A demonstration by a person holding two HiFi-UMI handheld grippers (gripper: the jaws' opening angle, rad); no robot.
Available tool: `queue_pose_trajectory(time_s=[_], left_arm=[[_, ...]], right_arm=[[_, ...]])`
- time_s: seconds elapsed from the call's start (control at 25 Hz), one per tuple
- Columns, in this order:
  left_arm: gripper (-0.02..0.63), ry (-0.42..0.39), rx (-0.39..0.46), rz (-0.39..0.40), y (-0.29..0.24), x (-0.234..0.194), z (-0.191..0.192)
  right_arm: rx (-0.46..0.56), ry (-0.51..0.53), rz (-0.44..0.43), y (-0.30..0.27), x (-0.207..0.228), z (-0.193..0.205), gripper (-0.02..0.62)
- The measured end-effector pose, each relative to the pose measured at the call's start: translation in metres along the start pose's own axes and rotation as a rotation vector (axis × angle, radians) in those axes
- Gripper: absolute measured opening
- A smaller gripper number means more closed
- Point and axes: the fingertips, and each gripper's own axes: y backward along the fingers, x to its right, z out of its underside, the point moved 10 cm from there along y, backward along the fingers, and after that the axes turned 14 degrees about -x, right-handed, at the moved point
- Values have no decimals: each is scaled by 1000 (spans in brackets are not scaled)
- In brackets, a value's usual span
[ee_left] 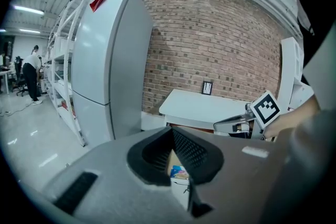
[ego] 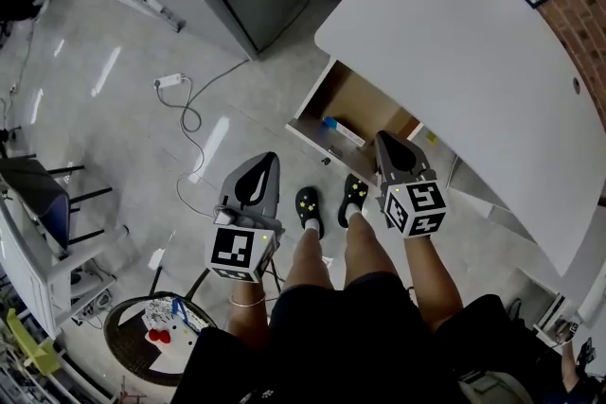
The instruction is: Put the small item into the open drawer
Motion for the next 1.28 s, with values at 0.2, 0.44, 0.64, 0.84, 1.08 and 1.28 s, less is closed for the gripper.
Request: queue_pose_trajectory(time_s=[0.2,0.44,0.64,0.84,1.08,1.28], left_arm=[[-8,-6,3,15,9,5,-11],[-8,-20,23,27,17,11,-29],[-8,-17,39,43,22,17,-40],[-8,-31,52,61,25,20,-51],[-8,-42,55,81,24,25,-58],[-6,-49,56,91,25,27,-60]], right_arm=[[41,-26,4,23,-2,-10,12],[100,-44,14,48,0,-25,12],[130,-59,22,67,1,-32,12],[151,-64,32,82,1,-39,12],[152,-57,39,92,2,-43,12],[149,-68,39,95,2,-43,12]])
